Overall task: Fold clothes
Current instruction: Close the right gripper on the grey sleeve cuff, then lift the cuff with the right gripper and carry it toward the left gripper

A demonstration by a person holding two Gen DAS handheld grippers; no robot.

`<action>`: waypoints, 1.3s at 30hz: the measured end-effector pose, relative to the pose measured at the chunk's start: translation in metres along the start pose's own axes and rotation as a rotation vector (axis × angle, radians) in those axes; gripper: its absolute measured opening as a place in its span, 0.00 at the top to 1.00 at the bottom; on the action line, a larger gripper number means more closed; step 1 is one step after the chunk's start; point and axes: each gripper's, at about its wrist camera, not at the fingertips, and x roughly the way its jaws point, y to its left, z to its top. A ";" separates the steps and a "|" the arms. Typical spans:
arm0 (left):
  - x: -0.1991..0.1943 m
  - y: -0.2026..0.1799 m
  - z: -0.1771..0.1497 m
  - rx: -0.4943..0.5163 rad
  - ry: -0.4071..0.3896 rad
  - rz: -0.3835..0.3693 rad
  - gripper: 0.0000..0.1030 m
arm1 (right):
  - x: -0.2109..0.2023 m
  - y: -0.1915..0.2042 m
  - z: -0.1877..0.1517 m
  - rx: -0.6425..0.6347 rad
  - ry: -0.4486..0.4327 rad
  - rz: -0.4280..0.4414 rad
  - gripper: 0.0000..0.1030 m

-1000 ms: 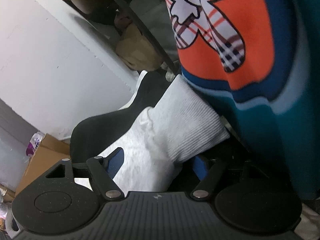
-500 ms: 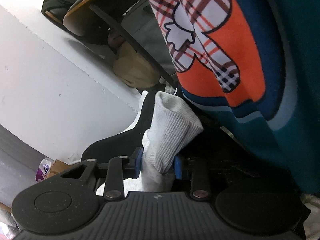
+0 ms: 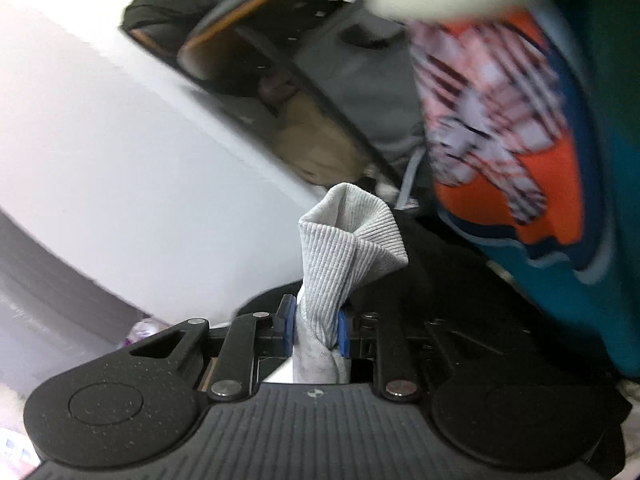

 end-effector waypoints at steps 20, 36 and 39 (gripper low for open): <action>-0.021 -0.024 0.029 0.014 -0.078 -0.094 0.20 | -0.030 0.183 -0.023 -0.355 0.063 0.297 0.81; -0.075 -0.036 0.113 0.092 -0.185 -0.125 0.15 | -0.040 0.283 -0.109 -0.604 0.160 0.446 0.81; -0.072 -0.040 0.121 0.100 -0.196 -0.148 0.14 | -0.038 0.295 -0.129 -0.623 0.193 0.465 0.81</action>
